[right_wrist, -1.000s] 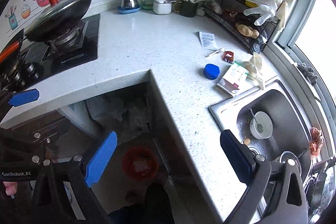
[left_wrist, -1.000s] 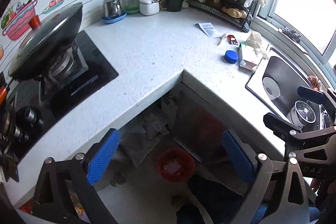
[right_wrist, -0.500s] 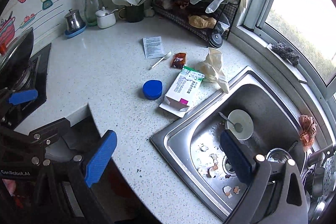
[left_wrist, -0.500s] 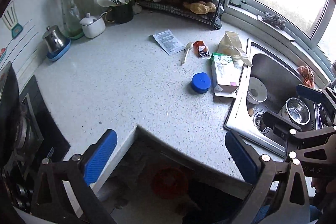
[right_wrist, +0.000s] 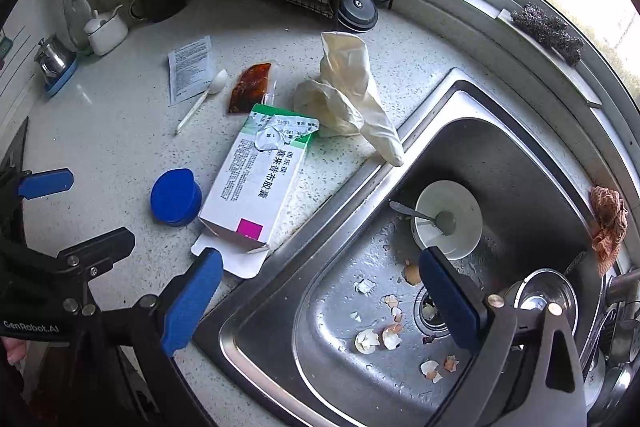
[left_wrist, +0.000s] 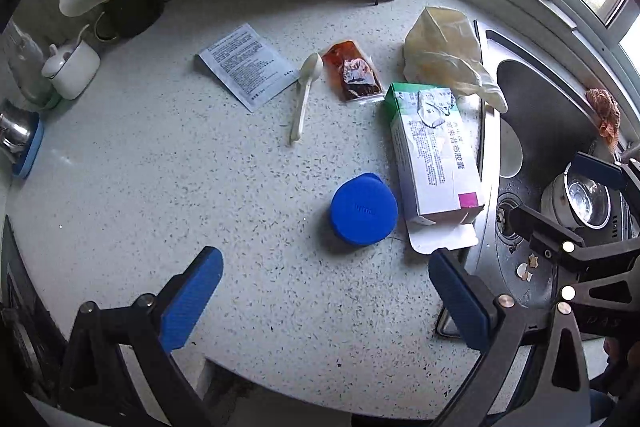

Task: Collect trash
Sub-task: 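Grasp the blue lid with the left tool while the right tool grasps the medicine box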

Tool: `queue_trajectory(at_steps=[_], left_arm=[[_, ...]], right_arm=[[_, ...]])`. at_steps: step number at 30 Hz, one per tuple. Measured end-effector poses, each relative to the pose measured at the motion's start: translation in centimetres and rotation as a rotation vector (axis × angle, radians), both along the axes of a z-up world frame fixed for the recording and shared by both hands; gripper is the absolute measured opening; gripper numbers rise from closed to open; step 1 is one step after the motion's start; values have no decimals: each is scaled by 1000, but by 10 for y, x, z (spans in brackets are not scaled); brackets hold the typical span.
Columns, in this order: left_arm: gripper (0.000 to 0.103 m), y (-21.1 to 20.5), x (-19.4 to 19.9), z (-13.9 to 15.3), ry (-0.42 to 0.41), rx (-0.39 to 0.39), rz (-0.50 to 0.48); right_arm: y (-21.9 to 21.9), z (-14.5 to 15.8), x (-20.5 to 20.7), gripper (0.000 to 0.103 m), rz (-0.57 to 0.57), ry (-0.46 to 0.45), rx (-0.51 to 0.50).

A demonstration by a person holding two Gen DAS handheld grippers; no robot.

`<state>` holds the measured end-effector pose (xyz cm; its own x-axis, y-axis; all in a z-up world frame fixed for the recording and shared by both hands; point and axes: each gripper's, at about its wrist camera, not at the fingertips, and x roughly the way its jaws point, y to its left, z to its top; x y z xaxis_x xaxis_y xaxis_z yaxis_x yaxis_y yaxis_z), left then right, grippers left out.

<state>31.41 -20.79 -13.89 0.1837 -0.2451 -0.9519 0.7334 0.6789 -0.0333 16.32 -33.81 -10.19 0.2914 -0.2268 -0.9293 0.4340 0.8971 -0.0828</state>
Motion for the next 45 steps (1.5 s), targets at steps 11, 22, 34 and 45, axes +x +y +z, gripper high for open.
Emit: queue_trajectory(at_steps=[11, 22, 34, 45], left_arm=[[102, -30, 24, -41, 68, 52, -19], [44, -14, 29, -37, 61, 0, 65], [43, 37, 39, -26, 7, -33, 242], [43, 67, 43, -35, -12, 10, 312]], right_arm=[[-28, -13, 16, 99, -21, 44, 44], [-22, -13, 35, 99, 2, 39, 87], [3, -30, 79, 99, 91, 34, 176], [24, -44, 95, 86, 172, 68, 128]])
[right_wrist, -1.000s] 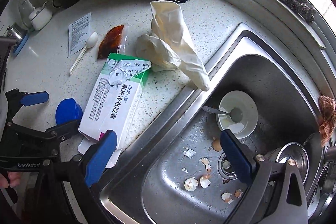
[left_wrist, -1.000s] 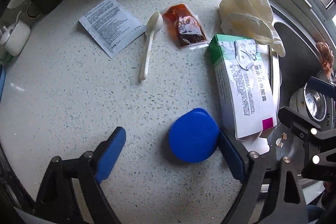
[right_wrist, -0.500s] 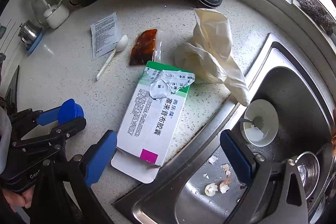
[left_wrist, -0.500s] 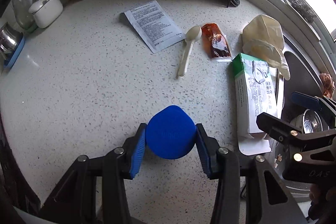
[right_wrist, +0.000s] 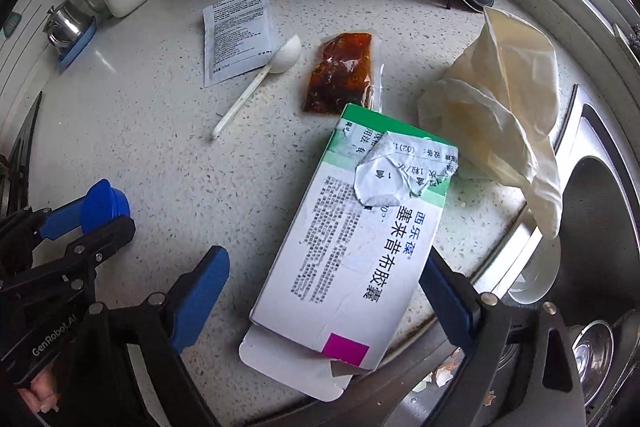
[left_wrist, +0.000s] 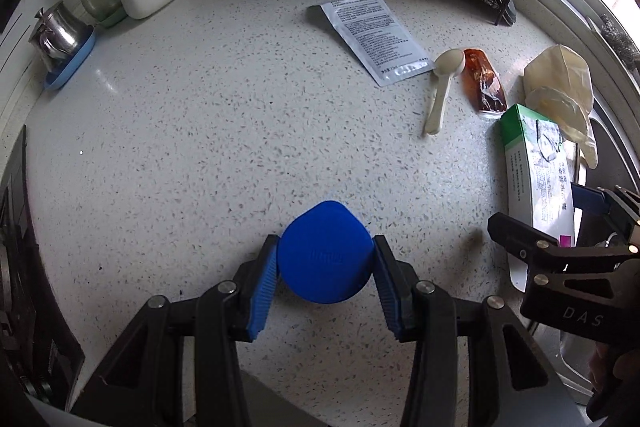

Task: Collect trash
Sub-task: 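Grasp the blue lid with the left tool while the right tool grasps the medicine box, then carry the blue lid and medicine box down over the red bin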

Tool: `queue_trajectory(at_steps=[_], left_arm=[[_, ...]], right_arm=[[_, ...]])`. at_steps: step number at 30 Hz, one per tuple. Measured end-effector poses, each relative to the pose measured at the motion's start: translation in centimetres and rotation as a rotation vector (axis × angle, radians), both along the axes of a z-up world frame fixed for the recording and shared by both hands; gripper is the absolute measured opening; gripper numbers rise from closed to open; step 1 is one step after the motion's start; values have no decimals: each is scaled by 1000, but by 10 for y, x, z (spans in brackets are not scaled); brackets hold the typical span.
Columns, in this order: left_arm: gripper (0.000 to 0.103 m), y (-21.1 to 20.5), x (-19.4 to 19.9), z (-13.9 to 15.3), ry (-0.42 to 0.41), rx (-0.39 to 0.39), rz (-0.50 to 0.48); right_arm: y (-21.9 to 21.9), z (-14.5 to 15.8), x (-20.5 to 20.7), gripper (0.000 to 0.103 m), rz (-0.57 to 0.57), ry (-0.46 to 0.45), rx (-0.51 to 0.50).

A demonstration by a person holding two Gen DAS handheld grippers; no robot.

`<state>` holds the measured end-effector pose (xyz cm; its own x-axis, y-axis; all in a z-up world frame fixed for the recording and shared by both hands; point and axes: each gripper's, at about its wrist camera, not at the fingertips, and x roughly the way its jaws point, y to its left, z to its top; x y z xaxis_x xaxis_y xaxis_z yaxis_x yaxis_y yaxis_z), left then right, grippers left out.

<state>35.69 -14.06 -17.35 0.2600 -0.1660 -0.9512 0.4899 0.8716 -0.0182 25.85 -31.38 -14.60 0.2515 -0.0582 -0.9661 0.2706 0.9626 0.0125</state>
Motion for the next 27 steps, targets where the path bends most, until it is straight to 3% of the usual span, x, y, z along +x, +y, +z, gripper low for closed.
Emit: queue_trajectory(at_steps=[4, 14, 23, 24, 25, 26, 27], left_arm=[[43, 20, -13, 8, -16, 8, 14], [43, 58, -49, 39, -76, -42, 74], [43, 116, -105, 68, -139, -79, 150], [43, 124, -112, 71, -145, -80, 157], [44, 132, -121, 74, -151, -79, 165], [44, 140, -129, 76, -157, -76, 171], [44, 146, -136, 76, -161, -76, 176]], right_arm=[[11, 4, -3, 68, 45, -12, -37], [58, 42, -39, 61, 106, -94, 11], [108, 71, -98, 56, 181, -143, 16], [113, 73, -105, 51, 190, -147, 15], [120, 73, -110, 30, 200, -143, 16], [118, 68, -111, 26, 205, -139, 19], [124, 68, -117, 16, 216, -141, 22]])
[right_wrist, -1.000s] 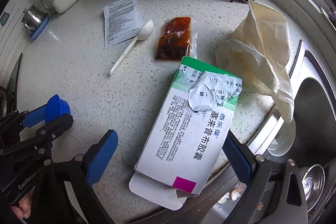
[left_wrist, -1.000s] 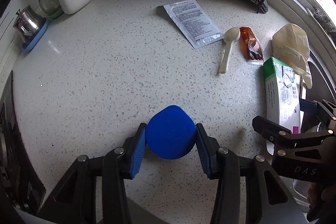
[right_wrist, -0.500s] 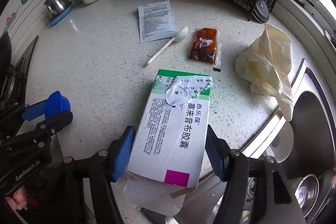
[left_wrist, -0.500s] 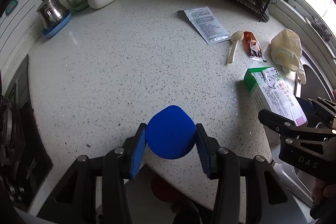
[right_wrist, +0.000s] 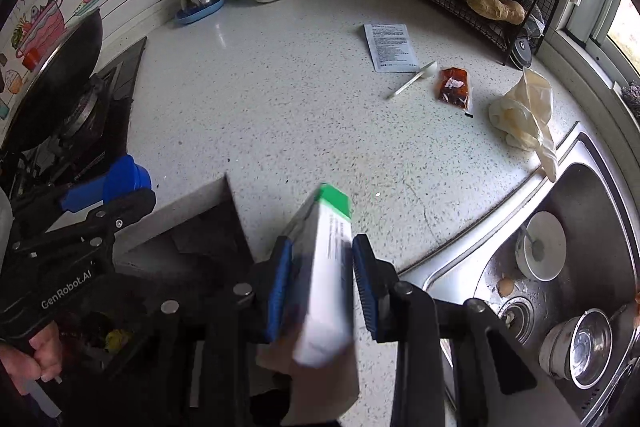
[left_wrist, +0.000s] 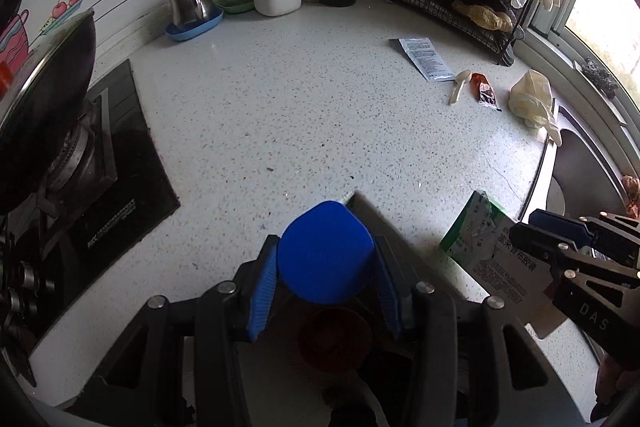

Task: Collect trash
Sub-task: 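Carry the blue lid and medicine box down over the red bin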

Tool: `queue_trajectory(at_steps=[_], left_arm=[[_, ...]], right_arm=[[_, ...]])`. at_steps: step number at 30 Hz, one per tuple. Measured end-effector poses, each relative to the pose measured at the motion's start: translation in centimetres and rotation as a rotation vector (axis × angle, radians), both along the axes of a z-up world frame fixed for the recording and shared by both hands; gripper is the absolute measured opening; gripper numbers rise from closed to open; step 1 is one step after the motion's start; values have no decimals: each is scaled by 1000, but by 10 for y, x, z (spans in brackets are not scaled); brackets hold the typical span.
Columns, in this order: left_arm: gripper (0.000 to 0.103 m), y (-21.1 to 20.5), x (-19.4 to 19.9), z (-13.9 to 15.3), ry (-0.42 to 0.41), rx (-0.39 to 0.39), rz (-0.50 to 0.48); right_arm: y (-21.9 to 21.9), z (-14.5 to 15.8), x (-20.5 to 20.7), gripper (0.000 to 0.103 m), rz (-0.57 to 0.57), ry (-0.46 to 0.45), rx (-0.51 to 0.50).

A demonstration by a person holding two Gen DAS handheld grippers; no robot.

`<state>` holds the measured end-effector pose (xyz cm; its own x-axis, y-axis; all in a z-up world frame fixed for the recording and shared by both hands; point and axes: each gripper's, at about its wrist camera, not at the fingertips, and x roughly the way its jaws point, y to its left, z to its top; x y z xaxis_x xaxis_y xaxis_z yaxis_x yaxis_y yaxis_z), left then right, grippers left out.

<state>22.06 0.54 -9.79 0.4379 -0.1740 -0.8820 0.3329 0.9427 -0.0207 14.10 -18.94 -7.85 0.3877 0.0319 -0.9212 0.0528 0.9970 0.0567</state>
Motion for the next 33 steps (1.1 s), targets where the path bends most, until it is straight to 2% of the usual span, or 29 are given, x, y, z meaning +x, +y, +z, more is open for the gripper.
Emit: queue_trajectory(at_steps=[1, 3, 4, 6, 7, 10, 14, 23, 28, 33], left_arm=[[43, 6, -8, 0, -3, -2, 7], [43, 17, -21, -5, 4, -7, 22], [44, 24, -27, -9, 13, -5, 38], [43, 32, -39, -16, 22, 2, 55], [44, 36, -47, -18, 25, -19, 59], [44, 52, -72, -25, 50, -78, 78], [44, 65, -99, -48, 100, -88, 95], [43, 91, -136, -125, 232, -62, 165], [43, 97, -139, -175, 287, -64, 186], [43, 95, -129, -232, 321, -54, 199]], right_arm=[[8, 2, -6, 7, 9, -9, -4], [24, 1, -20, 1, 26, -69, -51], [28, -4, -21, 1, 26, -71, -97], [31, -8, -29, 0, 44, -57, -35], [36, -7, -36, 0, 61, -63, -19], [52, -8, -59, 0, 105, -72, -5], [67, -25, -83, 0, 121, -28, 19], [97, -104, -106, 0, 179, 150, 69], [110, -149, -102, 0, 210, 184, 104], [113, -212, -90, 0, 203, 224, 114]])
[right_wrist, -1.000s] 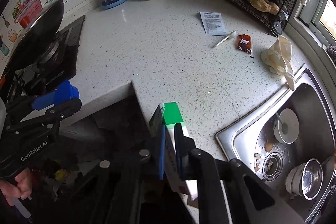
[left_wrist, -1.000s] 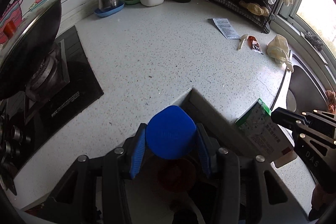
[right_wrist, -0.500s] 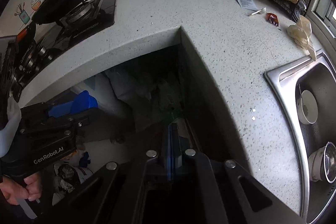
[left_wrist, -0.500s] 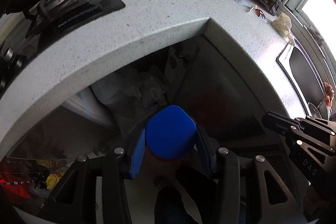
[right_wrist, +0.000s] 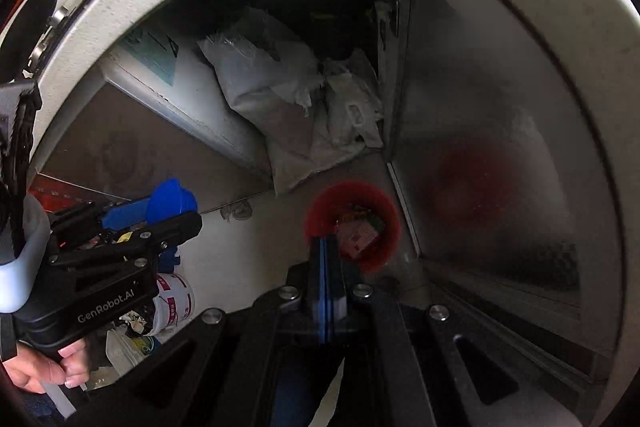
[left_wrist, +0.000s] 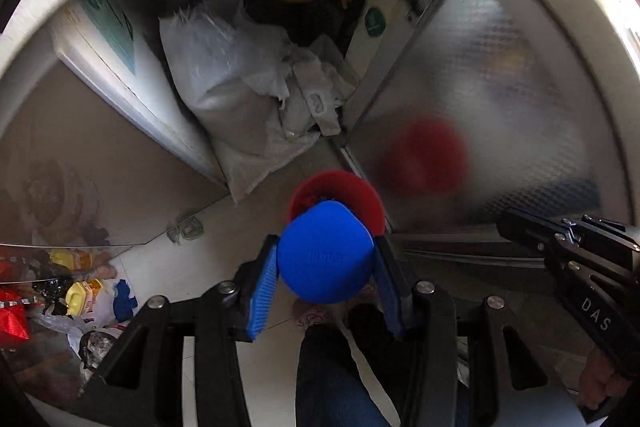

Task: Collect trash
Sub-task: 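Carry the blue lid and medicine box down over the red bin, then open both tools to drop the lid and box into the bin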

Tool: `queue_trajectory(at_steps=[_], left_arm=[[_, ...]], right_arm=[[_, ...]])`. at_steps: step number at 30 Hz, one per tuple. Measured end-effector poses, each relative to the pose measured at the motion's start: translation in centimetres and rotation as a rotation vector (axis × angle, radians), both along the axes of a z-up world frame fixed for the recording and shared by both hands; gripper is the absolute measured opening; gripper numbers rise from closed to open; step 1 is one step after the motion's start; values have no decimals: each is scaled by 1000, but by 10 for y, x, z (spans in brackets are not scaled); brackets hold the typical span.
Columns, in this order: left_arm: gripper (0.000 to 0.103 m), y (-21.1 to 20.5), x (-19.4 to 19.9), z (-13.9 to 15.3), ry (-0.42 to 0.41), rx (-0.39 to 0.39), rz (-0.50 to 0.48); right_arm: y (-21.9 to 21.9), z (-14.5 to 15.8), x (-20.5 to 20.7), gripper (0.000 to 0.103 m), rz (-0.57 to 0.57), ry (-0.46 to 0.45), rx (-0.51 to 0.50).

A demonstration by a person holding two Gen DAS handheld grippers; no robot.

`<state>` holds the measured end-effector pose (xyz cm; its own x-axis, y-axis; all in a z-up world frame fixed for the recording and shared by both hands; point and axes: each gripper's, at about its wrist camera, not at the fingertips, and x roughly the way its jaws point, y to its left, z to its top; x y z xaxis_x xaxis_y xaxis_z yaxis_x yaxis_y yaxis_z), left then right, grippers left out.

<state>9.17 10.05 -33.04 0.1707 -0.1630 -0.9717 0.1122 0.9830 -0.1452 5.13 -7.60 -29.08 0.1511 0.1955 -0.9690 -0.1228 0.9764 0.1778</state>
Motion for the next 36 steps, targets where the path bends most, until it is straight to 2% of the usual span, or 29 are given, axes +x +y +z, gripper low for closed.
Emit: queue_trajectory(at_steps=[10, 17, 21, 28, 30, 36], left_arm=[[43, -15, 13, -138, 65, -36, -47], [44, -36, 19, -200, 103, -36, -104], [44, -46, 23, -219, 122, -20, -147], [46, -50, 27, -222, 97, -24, -148], [59, -51, 29, -220, 91, -17, -152], [78, -48, 34, -215, 82, -5, -159]], right_arm=[[-18, -135, 12, 0, -23, 66, -43], [-41, -188, 9, 0, -69, 103, -48], [-49, -202, 9, 0, -87, 125, -52], [-52, -204, 11, 0, -76, 121, -58], [-55, -210, 11, 0, -76, 121, -58], [-55, -207, 12, 0, -67, 120, -55]])
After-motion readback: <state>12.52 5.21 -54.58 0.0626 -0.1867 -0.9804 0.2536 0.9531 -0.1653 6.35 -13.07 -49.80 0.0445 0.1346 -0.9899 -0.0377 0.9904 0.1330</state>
